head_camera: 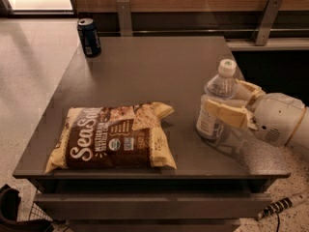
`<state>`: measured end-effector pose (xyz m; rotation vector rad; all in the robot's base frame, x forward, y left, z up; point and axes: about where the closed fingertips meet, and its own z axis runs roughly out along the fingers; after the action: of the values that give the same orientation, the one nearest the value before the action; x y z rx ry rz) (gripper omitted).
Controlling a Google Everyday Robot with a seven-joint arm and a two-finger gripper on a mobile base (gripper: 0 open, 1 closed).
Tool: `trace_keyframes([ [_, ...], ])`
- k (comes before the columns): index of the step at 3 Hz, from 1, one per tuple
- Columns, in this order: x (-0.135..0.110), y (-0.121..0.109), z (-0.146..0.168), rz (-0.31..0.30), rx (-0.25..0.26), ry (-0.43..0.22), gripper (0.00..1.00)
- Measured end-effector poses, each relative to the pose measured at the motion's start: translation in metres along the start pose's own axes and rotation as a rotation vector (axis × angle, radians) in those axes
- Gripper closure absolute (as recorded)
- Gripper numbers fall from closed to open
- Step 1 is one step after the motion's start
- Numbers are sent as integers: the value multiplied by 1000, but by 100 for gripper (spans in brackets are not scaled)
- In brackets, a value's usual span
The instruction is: Move blue plastic bottle near brown chip bag
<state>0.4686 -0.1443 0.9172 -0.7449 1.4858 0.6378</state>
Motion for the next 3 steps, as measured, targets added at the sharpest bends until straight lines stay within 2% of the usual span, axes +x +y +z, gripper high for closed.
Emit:
trace_keyframes([
  [1,-1,1,-1,-1,-1,-2,100],
  [2,-2,1,-1,-1,-1,-2,83],
  [3,-2,3,1,-2,-5,-1,61],
])
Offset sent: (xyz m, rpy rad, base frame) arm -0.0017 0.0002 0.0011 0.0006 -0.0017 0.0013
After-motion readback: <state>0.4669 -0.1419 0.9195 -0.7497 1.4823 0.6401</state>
